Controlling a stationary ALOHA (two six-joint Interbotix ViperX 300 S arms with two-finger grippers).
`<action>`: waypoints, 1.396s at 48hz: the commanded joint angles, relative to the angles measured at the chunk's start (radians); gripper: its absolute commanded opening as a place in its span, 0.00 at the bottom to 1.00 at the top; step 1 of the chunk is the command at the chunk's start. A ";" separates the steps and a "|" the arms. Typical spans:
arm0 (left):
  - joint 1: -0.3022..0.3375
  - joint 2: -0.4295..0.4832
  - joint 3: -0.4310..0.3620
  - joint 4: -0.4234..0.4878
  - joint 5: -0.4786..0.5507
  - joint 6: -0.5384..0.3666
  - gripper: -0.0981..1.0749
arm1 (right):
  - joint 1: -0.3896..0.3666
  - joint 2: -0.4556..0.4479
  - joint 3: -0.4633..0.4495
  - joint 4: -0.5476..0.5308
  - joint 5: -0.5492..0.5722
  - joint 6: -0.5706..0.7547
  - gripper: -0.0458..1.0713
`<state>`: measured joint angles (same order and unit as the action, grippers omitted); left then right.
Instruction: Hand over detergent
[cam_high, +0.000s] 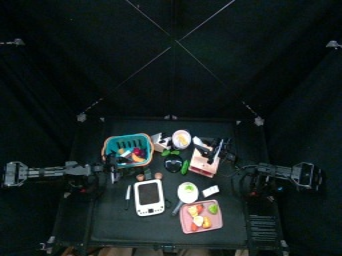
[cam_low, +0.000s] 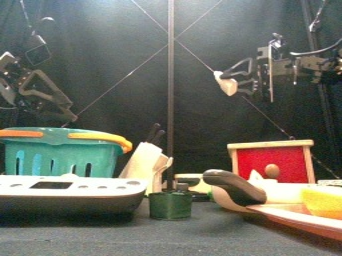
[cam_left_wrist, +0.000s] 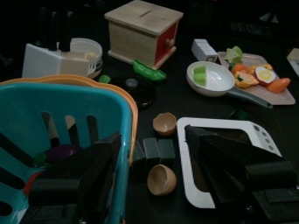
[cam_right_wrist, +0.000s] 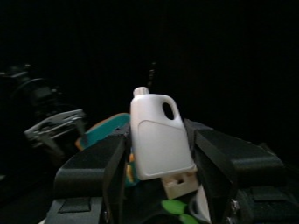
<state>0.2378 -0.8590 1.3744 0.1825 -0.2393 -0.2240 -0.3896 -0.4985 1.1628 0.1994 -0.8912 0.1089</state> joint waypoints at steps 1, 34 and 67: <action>0.008 0.002 -0.011 0.000 -0.009 0.000 0.89 | 0.051 -0.003 0.014 0.084 -0.055 -0.064 0.73; 0.012 0.048 -0.058 -0.017 -0.156 -0.003 0.89 | 0.222 0.109 0.103 0.302 -0.302 -0.149 0.73; -0.011 0.758 -0.695 -0.235 -0.362 -0.008 0.89 | 0.229 0.103 0.086 0.012 -0.218 -0.146 0.73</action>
<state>0.2301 -0.1672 0.7900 -0.0383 -0.5921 -0.2301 -0.1580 -0.3835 1.2671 0.2286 -1.1413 -0.0383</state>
